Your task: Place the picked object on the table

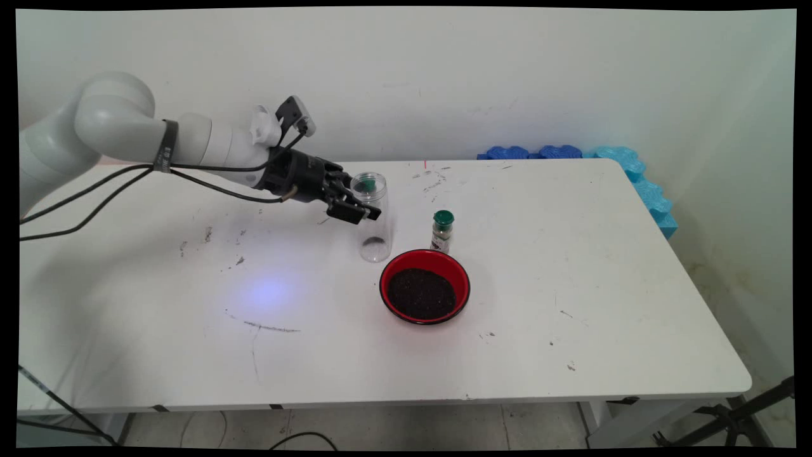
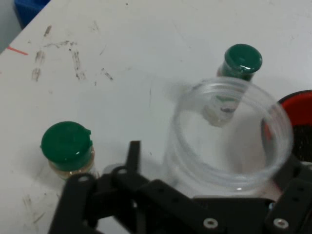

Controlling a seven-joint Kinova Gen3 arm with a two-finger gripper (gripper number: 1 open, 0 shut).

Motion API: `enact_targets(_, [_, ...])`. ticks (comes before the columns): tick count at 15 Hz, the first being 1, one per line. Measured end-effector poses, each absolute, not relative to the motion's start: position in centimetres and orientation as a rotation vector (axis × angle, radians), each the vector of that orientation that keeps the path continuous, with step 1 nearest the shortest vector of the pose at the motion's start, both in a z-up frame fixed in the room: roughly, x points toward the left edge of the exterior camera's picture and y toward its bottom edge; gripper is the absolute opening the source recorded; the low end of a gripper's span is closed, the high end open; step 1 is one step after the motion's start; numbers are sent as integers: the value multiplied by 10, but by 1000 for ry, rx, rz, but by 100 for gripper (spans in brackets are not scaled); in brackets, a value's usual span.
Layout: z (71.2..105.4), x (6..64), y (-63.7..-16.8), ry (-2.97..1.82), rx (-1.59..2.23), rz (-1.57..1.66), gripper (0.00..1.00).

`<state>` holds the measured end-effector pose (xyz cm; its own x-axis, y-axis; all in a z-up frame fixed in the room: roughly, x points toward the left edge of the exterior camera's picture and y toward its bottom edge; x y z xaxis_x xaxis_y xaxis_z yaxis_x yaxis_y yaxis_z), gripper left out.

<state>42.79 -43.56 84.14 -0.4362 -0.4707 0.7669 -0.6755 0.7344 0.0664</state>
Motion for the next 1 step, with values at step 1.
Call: enact_targets(1, [840,428,-436,-2113,862,318,100])
